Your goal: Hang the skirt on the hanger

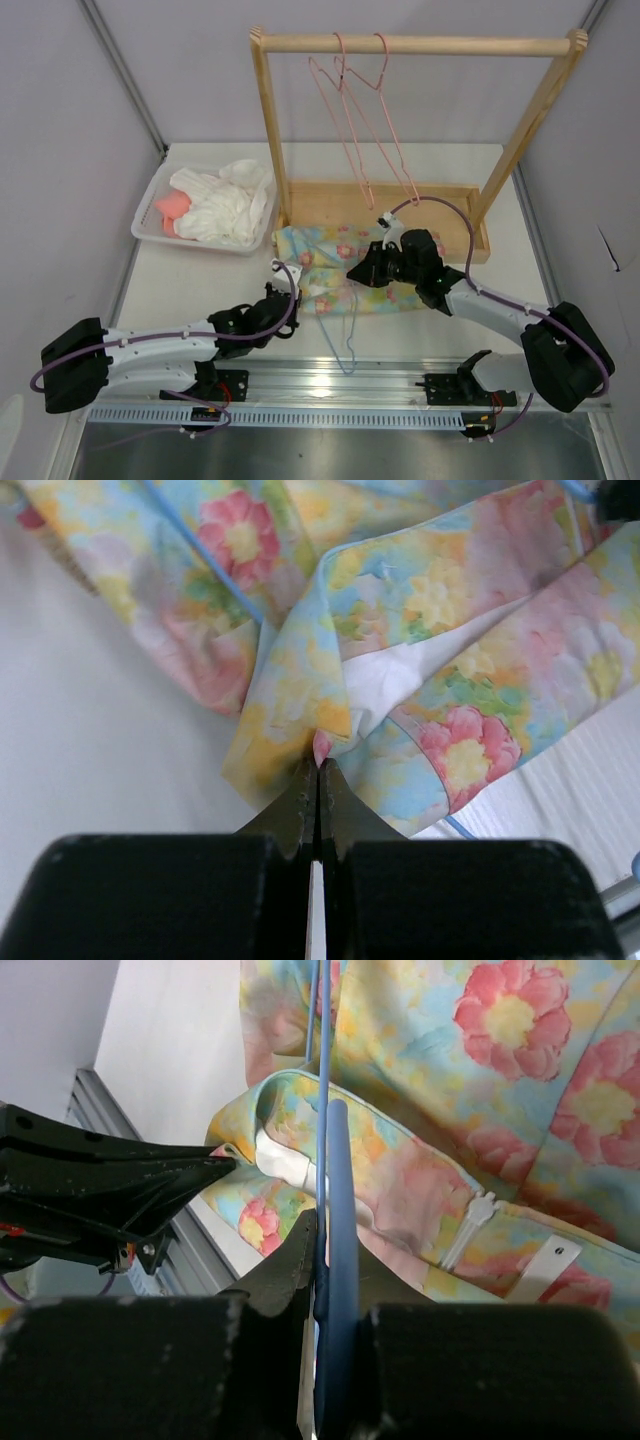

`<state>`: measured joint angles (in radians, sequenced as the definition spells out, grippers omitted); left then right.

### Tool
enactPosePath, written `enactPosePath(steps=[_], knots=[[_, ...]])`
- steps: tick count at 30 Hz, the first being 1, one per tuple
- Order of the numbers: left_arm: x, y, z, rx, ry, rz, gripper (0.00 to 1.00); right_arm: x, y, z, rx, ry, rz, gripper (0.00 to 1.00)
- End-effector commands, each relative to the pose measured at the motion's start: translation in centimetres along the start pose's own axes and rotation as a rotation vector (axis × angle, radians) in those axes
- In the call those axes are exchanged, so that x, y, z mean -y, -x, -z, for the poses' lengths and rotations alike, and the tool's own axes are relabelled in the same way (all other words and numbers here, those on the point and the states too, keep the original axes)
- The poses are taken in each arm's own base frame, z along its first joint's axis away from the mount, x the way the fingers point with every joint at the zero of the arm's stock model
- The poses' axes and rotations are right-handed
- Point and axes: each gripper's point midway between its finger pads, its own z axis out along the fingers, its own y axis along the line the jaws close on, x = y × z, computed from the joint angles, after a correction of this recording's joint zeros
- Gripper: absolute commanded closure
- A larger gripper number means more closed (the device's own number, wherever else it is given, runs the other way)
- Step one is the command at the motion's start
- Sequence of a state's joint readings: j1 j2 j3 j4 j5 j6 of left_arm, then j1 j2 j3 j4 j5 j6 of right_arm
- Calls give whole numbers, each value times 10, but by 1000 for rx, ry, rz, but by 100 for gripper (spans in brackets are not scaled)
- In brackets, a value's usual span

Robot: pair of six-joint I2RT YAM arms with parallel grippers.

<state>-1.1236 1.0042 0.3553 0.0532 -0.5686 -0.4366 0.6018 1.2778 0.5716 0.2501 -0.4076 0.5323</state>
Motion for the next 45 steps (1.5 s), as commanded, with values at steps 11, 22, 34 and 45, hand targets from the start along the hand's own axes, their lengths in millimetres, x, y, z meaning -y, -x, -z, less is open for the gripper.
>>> enactPosePath(steps=[11,22,34,45], knots=[[-54,-34,6,-32,311,224,100,10,27,11,-159,-304,278,100],[-111,-40,5,-33,485,473,100,34,10,13,-189,-369,280,100],[-153,-32,5,-66,620,652,97,57,36,30,-115,-451,248,100],[-160,-2,3,5,531,621,95,71,63,55,2,-409,113,100]])
